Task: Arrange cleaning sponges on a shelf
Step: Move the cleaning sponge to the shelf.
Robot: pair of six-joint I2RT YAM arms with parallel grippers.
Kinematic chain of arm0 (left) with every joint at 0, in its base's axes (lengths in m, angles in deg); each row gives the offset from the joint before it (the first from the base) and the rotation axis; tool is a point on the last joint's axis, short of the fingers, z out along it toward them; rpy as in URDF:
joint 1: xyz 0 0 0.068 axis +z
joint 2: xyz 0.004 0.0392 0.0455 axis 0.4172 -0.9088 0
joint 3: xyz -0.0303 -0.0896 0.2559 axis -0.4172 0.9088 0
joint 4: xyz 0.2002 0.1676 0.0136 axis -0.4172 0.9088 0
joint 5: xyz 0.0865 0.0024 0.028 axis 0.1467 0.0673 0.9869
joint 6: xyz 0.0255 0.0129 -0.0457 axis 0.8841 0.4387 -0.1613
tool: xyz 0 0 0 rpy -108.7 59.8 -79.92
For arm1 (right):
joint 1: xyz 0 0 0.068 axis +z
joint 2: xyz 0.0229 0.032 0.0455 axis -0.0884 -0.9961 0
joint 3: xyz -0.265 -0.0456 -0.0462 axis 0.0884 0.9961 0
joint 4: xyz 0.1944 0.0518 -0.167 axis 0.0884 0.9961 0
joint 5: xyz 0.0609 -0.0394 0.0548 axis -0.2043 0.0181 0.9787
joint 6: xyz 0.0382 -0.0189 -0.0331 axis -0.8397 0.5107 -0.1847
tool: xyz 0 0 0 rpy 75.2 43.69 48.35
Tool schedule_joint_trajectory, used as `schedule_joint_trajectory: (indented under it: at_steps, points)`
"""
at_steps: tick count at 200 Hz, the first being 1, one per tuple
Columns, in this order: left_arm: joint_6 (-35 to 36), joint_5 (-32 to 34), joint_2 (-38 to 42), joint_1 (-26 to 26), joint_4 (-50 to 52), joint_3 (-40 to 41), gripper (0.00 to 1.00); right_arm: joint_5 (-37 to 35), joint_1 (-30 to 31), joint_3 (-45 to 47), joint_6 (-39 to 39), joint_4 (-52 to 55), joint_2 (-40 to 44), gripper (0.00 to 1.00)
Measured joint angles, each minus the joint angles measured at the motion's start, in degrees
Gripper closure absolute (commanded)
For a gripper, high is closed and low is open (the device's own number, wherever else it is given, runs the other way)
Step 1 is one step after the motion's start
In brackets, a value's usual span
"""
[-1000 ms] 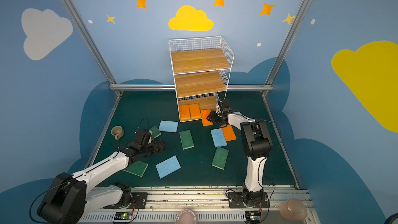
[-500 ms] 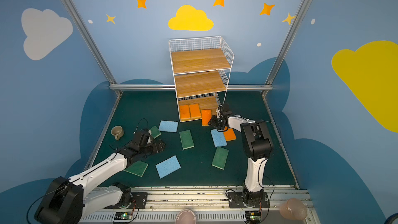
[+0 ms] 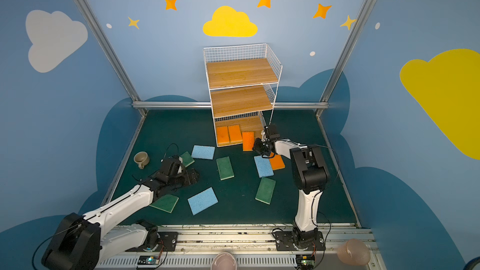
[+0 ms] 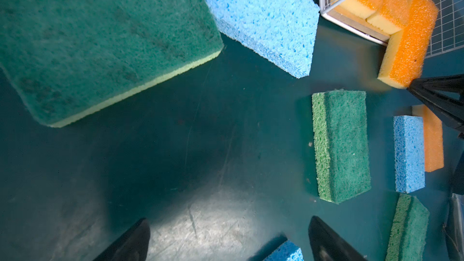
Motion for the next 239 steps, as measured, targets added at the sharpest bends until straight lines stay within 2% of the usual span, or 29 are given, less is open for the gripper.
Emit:
schedule_joint_trajectory:
  at_steps: [137,239]
  points:
    - [0.22,0.0,-4.04,0.0,0.13,-1.66,0.02,-2.47,-1.29,-0.76,-0.11,0.15,0.07,0.94]
    - [0.24,0.0,-4.55,0.0,0.11,-1.66,0.02,0.33,-1.27,-1.68,-1.01,-3.76,0.07,0.91]
